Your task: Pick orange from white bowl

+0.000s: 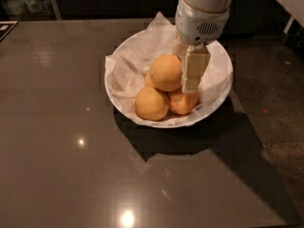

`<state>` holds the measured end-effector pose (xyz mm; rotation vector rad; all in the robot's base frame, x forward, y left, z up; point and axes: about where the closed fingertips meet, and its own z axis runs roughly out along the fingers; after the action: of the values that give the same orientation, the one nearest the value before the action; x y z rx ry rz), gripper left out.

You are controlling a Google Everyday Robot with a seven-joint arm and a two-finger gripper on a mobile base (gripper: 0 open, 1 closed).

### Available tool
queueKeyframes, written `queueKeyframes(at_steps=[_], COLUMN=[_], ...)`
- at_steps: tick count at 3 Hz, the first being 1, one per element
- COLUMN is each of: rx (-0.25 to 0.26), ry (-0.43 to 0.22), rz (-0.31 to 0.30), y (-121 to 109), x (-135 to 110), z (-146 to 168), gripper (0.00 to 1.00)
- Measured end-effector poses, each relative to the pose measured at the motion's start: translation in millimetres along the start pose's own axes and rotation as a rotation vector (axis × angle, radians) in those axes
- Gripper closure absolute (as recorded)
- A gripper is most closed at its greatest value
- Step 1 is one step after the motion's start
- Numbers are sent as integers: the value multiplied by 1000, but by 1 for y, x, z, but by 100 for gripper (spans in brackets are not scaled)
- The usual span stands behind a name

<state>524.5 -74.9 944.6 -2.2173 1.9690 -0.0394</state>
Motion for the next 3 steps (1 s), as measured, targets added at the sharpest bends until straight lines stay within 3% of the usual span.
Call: queueKeyframes(at_steps=[3], rx=[-42], ry=[28], rz=[-51], y=[-12], x=[-15], z=[24], gripper=[29])
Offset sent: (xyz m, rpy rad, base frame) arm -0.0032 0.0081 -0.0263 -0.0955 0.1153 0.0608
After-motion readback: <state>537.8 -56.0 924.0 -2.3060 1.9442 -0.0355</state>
